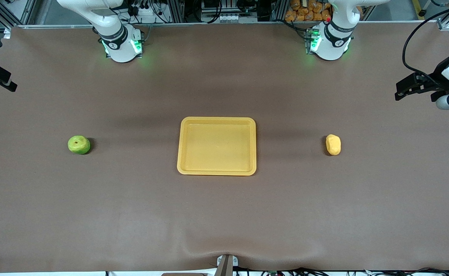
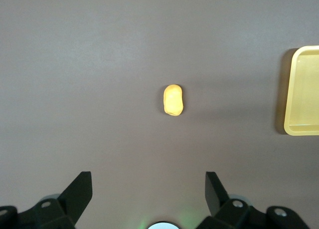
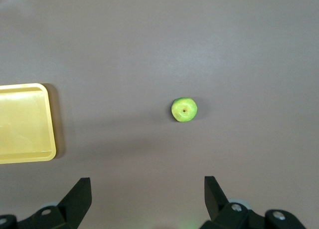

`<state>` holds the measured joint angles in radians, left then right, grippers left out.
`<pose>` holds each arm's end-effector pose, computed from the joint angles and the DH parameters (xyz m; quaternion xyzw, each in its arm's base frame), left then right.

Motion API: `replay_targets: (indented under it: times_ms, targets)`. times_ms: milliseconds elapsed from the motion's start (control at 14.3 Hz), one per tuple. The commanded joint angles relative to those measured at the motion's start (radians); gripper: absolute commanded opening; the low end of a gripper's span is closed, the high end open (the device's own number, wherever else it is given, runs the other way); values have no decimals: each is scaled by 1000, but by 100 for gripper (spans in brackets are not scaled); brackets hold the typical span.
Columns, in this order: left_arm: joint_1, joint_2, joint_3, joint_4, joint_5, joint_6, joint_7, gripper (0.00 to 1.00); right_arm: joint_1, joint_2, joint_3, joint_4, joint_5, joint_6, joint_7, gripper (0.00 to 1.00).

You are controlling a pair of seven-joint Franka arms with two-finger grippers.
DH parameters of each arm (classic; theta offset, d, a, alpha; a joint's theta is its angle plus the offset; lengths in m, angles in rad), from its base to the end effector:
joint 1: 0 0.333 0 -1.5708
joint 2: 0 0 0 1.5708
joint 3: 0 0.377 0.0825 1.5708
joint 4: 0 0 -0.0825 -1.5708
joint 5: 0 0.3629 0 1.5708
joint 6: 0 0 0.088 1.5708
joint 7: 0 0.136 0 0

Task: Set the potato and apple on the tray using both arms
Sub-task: 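Move the left gripper toward the yellow potato while the right gripper starts moving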

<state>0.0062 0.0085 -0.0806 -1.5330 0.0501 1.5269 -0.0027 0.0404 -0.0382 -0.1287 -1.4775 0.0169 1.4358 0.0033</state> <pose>0.5311 -0.0323 0.6653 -0.9991 0.0349 0.0063 0.0250 0.5027 -0.0438 0.7058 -0.9989 0.0446 0.0014 0.0109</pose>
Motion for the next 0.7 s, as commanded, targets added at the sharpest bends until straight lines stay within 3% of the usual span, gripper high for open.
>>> replay_targets:
  times_ms: [0,627]
  targets:
    - [12,-2,-5,-6,-15,7,4,100,19,-31,-23,-32,-3,9,0,100]
    - [9,2,-10,-58,-13,99,9,100,22,-14,-35,-7,5,8,1,100]
